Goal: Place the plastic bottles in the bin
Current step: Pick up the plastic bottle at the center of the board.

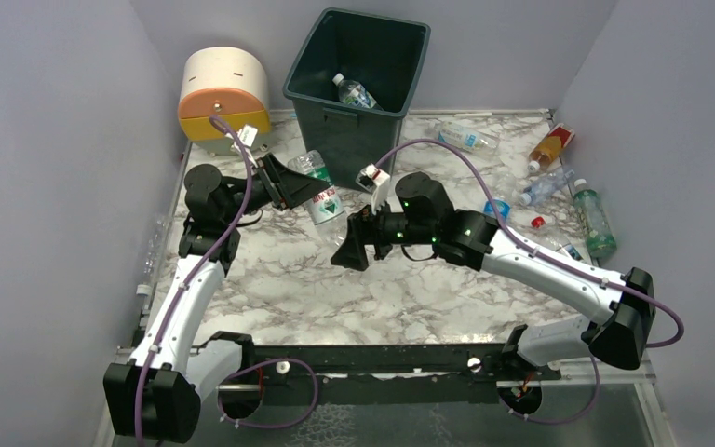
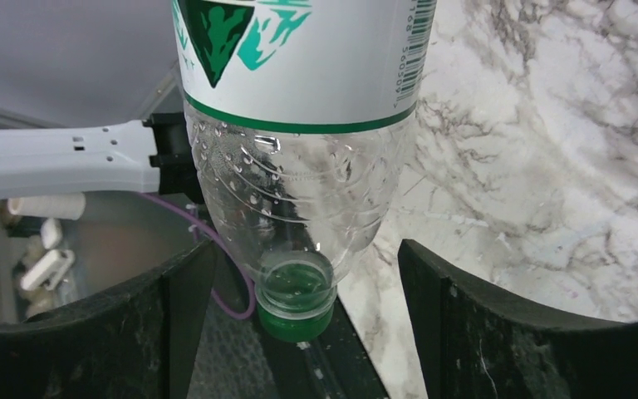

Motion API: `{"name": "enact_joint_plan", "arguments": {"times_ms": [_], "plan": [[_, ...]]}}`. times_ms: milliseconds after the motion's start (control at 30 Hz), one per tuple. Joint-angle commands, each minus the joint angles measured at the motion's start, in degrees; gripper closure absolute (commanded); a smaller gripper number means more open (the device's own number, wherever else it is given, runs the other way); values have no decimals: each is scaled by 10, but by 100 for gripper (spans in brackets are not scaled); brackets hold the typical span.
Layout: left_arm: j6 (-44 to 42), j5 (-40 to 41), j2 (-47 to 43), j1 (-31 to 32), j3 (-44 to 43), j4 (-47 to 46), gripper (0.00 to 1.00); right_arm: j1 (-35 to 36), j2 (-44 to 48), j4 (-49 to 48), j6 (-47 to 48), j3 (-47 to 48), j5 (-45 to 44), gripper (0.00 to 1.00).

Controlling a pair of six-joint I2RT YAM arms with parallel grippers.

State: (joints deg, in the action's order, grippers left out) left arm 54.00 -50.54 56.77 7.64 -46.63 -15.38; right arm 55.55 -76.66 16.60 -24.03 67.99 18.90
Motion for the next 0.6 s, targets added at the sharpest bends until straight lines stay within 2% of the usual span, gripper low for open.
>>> {"name": "enact_joint_plan", "arguments": {"times_ms": [0, 33, 67, 333, 567], "plan": [[-5, 3, 4, 4, -23, -19, 31, 3, 16, 7, -2, 12, -31, 9], [-7, 4, 9, 4, -32, -20, 31, 3, 20, 11, -1, 11, -35, 3], [-8, 5, 13, 3, -39, -21, 31, 3, 24, 15, -2, 9, -40, 0], [-14, 10, 66, 4, -107, -37, 31, 3, 85, 58, -7, -12, -101, 1], [-32, 17, 151, 4, -241, -43, 31, 3, 143, 89, -21, -62, -142, 1]]}}
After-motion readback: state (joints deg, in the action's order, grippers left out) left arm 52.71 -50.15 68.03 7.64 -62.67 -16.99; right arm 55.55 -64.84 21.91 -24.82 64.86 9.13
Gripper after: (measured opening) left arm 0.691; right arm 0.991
